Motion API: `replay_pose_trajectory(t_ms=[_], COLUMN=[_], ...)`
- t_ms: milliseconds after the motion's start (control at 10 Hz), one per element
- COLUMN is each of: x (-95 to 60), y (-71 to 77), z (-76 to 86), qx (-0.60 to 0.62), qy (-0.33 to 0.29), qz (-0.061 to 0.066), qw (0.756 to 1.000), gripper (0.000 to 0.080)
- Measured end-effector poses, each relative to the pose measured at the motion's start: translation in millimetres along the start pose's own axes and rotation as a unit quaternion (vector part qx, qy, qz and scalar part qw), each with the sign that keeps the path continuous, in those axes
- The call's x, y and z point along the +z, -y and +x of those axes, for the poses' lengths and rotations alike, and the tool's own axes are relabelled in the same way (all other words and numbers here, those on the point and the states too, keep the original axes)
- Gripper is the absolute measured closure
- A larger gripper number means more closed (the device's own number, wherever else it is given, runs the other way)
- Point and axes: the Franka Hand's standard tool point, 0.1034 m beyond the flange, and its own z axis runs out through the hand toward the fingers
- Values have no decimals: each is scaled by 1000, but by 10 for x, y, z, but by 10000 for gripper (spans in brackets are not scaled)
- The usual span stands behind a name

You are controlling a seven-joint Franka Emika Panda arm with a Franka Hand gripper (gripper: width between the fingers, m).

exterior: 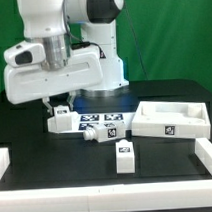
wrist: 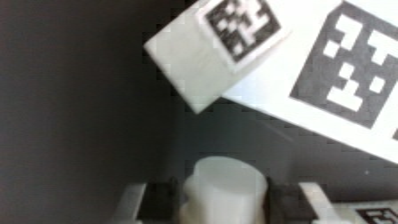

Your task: Assemble one leg

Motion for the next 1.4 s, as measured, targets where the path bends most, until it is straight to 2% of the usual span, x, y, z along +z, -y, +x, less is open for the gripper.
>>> replay_pose_trajectory(t_ms=[200, 400, 600, 800, 1200, 1300, 1400], x=[27, 182, 318, 403, 410, 410, 410], y=[-13, -212, -488, -625, -648, -647, -647], z=[8, 130, 44, -98, -133, -133, -132], qx=[1, 4, 3, -5, -2, -2, -2], qy=[1, 6, 13, 19, 20, 20, 20], qz=[0, -3, -6, -1, 0, 0, 0], qw=[1000, 1000, 1000, 1000, 1000, 1000, 1000], gripper=[579, 579, 579, 579, 579, 463, 309])
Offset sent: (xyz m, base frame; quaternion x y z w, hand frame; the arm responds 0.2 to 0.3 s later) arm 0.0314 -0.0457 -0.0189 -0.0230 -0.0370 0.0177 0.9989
